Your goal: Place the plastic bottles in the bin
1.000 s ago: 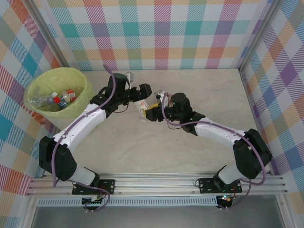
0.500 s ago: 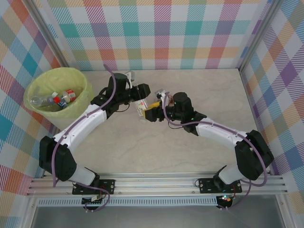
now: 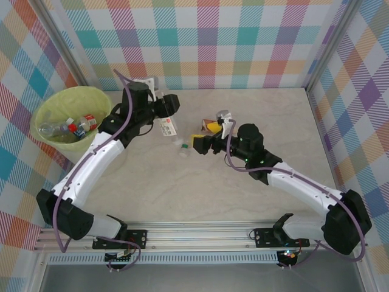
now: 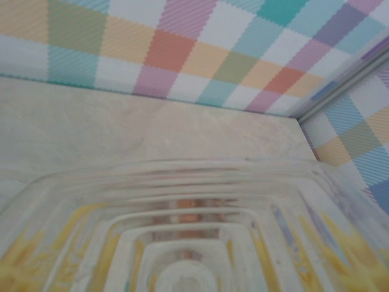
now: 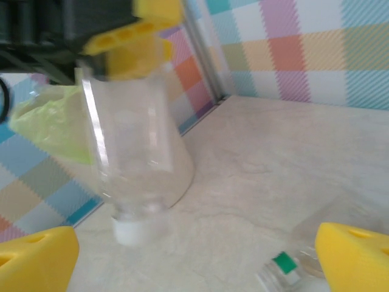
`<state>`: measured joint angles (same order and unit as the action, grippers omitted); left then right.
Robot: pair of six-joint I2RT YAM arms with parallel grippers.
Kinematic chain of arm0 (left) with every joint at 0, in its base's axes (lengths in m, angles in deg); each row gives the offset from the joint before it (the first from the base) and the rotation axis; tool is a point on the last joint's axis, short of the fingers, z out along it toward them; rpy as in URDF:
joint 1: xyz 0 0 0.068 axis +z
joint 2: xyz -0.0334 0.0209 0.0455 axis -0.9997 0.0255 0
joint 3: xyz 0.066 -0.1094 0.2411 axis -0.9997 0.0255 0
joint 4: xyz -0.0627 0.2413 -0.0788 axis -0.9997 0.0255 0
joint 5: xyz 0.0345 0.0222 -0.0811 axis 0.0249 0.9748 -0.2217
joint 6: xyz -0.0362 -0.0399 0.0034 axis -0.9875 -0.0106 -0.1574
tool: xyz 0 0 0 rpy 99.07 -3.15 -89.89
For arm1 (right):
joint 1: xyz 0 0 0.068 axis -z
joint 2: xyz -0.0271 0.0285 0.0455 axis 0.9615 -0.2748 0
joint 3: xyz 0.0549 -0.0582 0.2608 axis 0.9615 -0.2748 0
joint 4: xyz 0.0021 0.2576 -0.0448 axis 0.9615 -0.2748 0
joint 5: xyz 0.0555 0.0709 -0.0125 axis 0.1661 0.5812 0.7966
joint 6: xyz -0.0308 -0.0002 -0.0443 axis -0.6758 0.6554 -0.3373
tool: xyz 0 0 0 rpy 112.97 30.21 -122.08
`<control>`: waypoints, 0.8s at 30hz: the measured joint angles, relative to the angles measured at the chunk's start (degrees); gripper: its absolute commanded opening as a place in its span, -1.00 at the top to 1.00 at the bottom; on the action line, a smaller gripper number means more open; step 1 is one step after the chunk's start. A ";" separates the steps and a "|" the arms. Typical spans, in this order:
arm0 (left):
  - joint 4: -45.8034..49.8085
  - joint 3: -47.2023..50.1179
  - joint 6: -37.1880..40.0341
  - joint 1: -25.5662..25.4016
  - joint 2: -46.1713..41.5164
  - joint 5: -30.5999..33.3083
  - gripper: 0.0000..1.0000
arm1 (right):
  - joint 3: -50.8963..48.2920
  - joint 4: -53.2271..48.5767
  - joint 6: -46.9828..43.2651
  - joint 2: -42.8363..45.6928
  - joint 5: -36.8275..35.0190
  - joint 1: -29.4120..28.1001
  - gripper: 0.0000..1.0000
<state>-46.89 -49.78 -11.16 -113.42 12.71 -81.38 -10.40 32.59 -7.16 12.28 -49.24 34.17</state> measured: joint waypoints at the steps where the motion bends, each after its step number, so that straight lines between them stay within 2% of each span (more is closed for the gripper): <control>1: 0.44 -0.50 0.59 0.37 -0.70 0.83 -0.24 | -0.66 -0.39 0.00 0.81 -2.03 0.00 -0.99; 8: 3.56 -5.40 4.76 1.42 -4.44 7.69 -0.27 | -2.51 -3.82 0.50 2.75 -15.32 0.00 -0.99; 15: 8.81 -15.10 13.94 2.99 -5.64 21.40 -0.27 | -2.99 -5.25 1.99 2.75 -21.73 0.44 -0.99; 18: 9.16 -16.85 17.90 5.62 -6.21 27.02 -0.27 | -2.99 -5.31 2.32 2.67 -22.53 0.52 -0.99; 24: 10.43 -17.75 23.85 14.71 -5.60 36.94 -0.26 | -2.99 -5.33 3.10 1.70 -22.73 0.52 -0.99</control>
<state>-36.46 -67.53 12.68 -98.71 7.12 -44.44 -13.39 27.26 -4.06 13.98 -71.97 34.70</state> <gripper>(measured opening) 0.667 0.996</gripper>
